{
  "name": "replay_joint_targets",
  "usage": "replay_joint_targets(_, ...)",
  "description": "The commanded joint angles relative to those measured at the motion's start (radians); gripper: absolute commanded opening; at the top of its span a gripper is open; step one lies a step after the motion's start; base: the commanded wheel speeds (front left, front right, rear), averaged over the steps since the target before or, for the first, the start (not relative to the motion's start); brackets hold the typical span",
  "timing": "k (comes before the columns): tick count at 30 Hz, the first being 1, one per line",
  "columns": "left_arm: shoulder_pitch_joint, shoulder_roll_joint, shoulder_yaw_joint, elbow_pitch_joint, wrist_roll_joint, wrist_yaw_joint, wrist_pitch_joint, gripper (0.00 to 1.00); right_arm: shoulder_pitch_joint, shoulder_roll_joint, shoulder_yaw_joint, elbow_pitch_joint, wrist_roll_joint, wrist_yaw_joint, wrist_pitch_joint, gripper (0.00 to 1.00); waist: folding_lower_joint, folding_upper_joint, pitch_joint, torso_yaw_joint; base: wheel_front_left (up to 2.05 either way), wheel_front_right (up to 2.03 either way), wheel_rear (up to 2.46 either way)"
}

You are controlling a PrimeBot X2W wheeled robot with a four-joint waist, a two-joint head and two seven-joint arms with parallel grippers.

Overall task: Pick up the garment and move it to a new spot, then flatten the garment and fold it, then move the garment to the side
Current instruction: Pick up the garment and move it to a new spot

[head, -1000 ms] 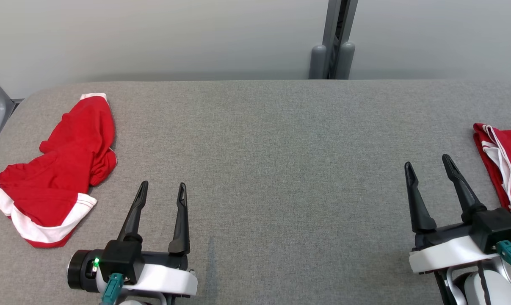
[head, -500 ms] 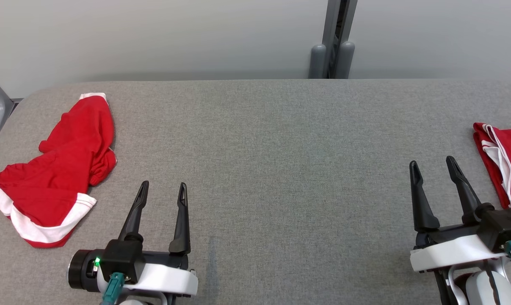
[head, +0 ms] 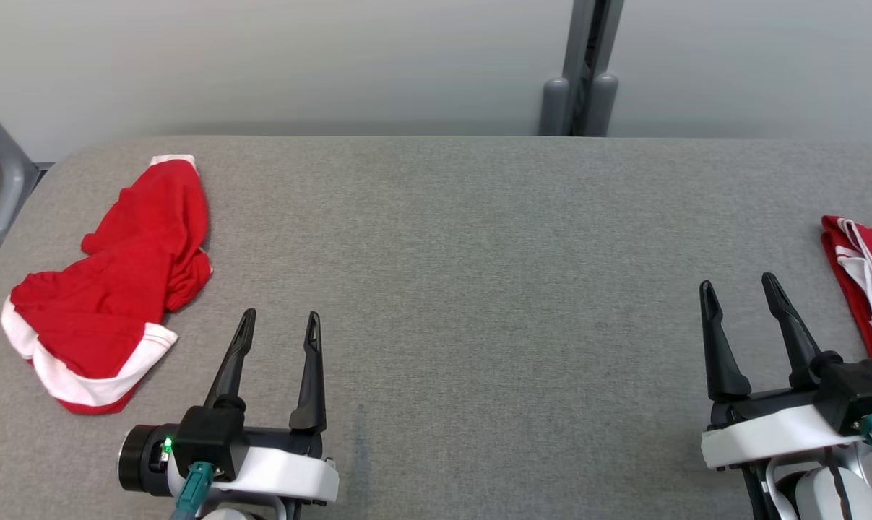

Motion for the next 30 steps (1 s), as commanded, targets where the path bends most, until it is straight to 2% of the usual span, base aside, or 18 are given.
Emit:
replay_joint_targets(1,-0.014,0.004,0.006,0.002,-0.009,0.006,0.000,1.00,0.012,-0.001,-0.008,-0.002,-0.002,0.000,-0.004,1.00,0.0000,-0.0001,0.000,0.020,0.00,0.00,0.00)
replay_joint_targets(20,0.014,0.004,0.019,-0.010,0.003,0.013,0.000,1.00,0.009,0.010,0.076,-0.002,0.048,0.000,-0.004,1.00,0.0000,-0.0001,-0.008,0.281,0.00,0.00,0.00)
replay_joint_targets(30,0.035,0.004,0.016,-0.010,-0.001,0.015,0.001,1.00,0.021,0.010,0.097,0.012,0.055,0.000,-0.004,1.00,0.0000,-0.0001,-0.022,0.376,0.00,0.00,0.00)
